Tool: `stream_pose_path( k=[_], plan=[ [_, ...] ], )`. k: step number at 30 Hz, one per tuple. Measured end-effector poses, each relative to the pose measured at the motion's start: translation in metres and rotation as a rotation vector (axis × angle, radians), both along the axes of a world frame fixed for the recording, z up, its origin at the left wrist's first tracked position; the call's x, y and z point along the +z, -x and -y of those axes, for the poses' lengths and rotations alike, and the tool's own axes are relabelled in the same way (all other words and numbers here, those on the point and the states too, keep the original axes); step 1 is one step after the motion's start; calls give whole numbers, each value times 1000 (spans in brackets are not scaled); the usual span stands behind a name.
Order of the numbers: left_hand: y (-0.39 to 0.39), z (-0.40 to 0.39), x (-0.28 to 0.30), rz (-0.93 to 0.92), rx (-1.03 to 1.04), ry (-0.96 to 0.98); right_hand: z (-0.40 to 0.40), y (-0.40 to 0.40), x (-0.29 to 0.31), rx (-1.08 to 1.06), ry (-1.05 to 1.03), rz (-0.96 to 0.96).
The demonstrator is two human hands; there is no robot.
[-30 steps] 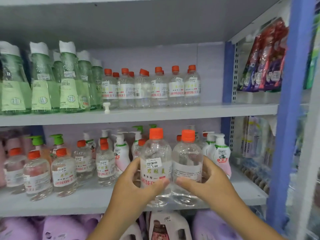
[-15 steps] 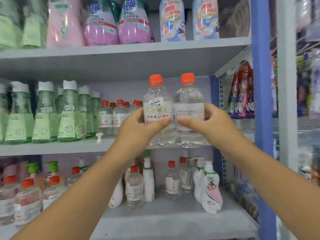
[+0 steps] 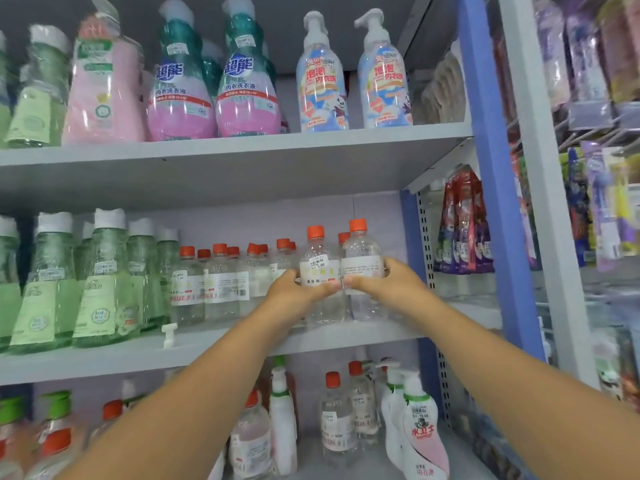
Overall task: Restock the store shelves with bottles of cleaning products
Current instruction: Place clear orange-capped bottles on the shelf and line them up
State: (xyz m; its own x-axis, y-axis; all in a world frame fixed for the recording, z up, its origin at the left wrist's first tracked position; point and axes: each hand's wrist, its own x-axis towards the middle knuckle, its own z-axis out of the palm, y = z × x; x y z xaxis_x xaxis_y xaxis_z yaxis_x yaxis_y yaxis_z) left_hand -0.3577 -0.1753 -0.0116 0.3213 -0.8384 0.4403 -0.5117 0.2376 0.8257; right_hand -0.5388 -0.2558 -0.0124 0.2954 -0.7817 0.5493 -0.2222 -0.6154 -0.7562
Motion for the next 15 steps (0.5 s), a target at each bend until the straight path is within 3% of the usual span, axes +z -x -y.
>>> stream_pose_path(
  k=[6, 15],
  plan=[
    [-19, 33, 8, 130, 15, -120, 26, -12, 13, 36, 10, -190],
    [-34, 76, 15, 181, 67, -175, 60, -29, 13, 58, -46, -201]
  ],
)
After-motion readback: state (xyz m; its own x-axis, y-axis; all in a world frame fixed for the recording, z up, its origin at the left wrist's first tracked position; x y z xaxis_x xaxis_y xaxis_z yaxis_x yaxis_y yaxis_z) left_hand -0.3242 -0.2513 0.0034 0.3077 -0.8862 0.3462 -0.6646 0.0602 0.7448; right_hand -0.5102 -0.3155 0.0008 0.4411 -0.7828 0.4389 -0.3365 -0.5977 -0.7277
